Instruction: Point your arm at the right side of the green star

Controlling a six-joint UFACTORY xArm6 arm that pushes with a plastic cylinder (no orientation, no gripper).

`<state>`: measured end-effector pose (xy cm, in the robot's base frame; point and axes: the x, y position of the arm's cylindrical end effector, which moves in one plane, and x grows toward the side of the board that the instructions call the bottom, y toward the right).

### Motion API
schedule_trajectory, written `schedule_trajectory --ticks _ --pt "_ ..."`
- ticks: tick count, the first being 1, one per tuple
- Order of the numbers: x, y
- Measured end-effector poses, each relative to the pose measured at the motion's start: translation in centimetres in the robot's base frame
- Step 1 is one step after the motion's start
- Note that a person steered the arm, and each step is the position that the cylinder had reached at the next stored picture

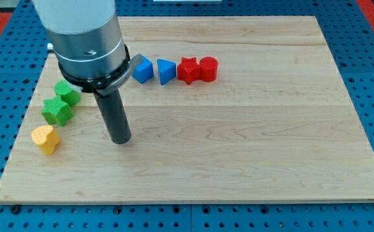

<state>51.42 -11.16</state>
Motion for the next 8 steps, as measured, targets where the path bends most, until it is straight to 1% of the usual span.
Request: schedule_trajectory --ticks 3,6,8 --pt "0.0 0.5" --pt "1.3 0.4" --pt "-0.5 0.4"
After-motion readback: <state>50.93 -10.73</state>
